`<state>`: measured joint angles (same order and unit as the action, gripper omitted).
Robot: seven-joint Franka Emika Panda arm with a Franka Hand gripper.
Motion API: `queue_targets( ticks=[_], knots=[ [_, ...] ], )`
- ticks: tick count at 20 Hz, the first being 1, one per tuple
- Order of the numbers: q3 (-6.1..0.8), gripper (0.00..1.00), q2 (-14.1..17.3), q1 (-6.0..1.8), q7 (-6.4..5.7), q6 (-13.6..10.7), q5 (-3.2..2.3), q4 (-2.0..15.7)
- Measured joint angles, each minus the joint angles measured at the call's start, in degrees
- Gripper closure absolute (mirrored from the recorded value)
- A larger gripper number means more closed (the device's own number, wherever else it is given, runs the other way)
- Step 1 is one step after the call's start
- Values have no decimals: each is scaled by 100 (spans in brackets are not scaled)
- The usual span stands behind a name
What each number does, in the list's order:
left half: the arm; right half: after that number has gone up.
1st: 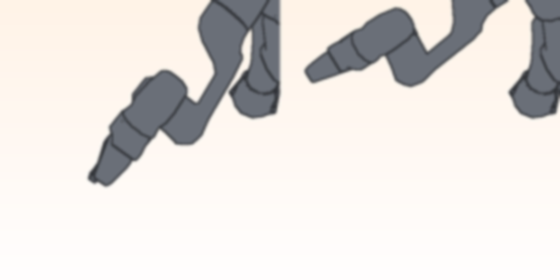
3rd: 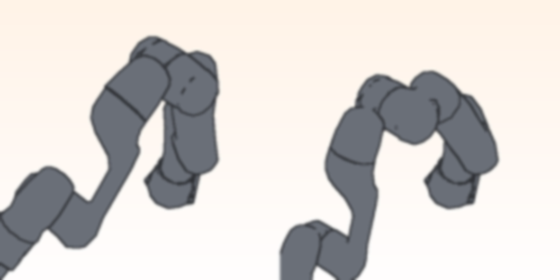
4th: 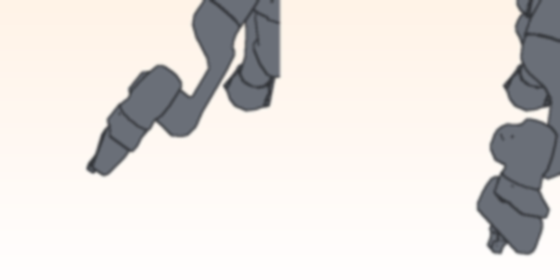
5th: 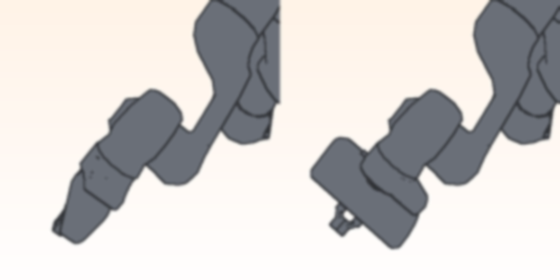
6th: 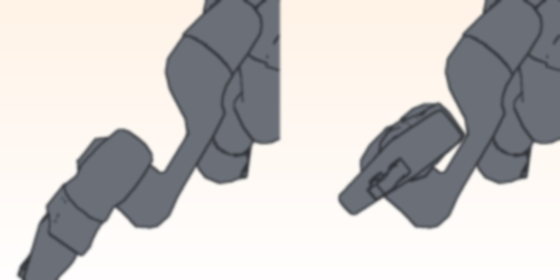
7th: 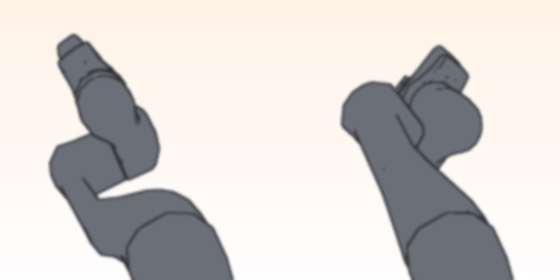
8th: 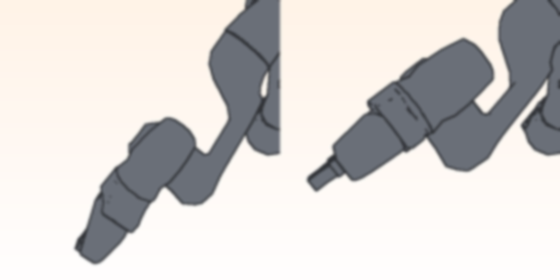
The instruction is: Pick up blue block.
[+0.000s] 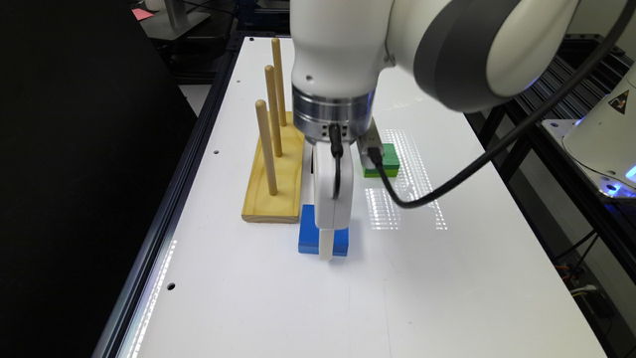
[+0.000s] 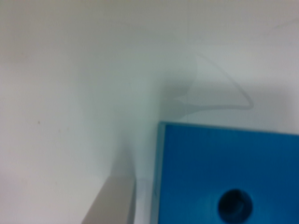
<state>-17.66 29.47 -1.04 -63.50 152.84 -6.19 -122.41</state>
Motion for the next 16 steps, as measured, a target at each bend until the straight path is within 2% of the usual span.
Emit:
queue_targets(
  ticks=[2, 3, 13, 16],
  knots=[
    [10, 0, 28, 19, -8, 2, -1, 35],
    [28, 100, 39, 52, -25, 2, 0, 52],
    [42, 100, 9, 48, -25, -32, 0, 44],
    [43, 100, -110, 48, -27, -163, -1, 44]
  ],
)
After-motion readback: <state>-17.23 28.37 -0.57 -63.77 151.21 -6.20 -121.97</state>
